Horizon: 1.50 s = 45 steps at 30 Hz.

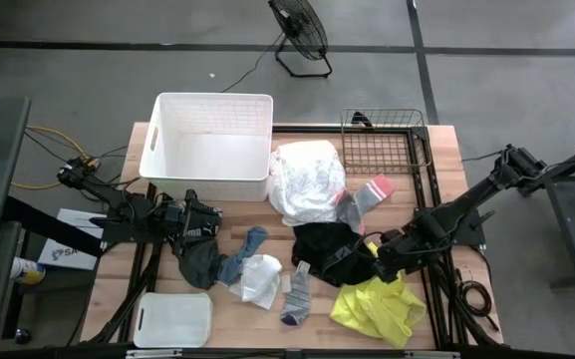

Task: Pick & Place Cloths
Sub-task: Put the yellow shirt into the top white bin

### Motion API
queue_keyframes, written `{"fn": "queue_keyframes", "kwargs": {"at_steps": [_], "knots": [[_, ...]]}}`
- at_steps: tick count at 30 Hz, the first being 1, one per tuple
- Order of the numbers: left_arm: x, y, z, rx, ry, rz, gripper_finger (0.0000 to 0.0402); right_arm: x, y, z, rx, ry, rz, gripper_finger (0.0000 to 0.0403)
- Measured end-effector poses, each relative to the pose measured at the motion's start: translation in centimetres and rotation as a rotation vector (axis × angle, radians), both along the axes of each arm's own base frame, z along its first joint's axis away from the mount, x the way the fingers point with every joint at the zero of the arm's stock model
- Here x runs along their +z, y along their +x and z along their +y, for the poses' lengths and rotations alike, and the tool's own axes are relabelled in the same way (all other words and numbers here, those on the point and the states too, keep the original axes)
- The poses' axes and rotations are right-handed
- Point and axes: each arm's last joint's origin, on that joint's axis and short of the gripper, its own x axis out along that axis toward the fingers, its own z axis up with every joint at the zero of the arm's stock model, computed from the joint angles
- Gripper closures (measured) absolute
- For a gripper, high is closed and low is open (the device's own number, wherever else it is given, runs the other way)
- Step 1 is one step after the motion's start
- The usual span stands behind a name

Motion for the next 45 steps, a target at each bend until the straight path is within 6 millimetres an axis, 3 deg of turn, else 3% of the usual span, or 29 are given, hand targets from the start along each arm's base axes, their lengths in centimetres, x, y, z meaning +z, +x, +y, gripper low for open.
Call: {"fn": "queue_keyframes", "kwargs": {"at_steps": [11,17,23,28,34,45], "knots": [[0.0,0.0,0.0,-0.001,0.0,0.0,0.0083,0.0,0.1,0.0,0.138,-0.019,-0.08,0.0088],[0.0,0.0,0.0,0.0,0.0,0.0,0.0083,-0.1,0.2,-0.3,0.138,-0.114,-0.133,0.0088],[0.0,0.0,0.0,0.0,0.0,0.0,0.0083,-0.1,0.1,-0.2,0.152,-0.098,-0.121,0.0087],[0.0,0.0,0.0,0.0,0.0,0.0,0.0083,-0.3,0.2,-0.1,0.151,-0.075,-0.093,0.0062],[0.0,0.0,0.0,0.0,0.0,0.0,0.0083,-1.8,1.2,0.9,0.179,-0.028,-0.023,0.0007],[0.0,0.0,0.0,0.0,0.0,0.0,0.0083,-6.3,3.7,2.7,0.224,-0.011,0.054,0.0004]]}}
